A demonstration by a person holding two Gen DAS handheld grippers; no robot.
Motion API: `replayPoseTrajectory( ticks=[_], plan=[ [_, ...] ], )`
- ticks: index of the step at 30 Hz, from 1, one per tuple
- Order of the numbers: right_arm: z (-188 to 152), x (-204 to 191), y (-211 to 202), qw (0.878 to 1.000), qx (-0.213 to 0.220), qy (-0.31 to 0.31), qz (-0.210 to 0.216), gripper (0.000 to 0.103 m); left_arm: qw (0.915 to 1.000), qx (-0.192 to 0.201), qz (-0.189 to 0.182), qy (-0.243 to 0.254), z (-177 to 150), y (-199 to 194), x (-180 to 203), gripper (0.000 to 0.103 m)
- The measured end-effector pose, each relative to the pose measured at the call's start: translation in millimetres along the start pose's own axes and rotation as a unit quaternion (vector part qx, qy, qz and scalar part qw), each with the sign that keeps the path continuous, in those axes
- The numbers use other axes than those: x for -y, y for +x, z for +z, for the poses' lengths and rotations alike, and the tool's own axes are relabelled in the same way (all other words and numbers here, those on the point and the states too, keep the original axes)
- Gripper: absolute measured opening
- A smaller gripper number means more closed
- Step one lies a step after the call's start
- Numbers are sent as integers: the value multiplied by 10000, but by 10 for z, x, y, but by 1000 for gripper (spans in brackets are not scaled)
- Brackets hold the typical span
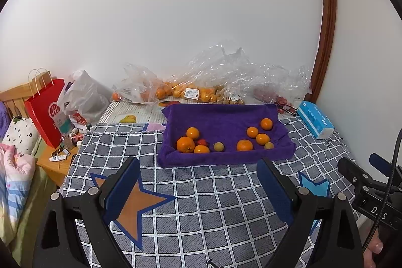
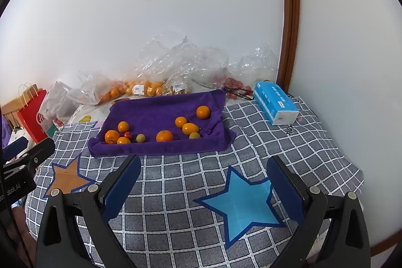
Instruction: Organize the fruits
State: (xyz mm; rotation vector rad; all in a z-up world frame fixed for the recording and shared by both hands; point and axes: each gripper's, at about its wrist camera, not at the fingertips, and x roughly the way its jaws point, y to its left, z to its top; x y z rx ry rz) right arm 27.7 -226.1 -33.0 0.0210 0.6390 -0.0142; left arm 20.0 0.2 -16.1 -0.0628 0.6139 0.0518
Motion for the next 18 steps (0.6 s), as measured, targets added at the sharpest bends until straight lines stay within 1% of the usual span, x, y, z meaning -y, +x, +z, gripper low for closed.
replayPoseTrajectory(
  ticks=[18],
  plan=[
    [-5,38,14,10000,4,61,-30,99,10000,7,20,0,-10,-3,2,94]
  ],
)
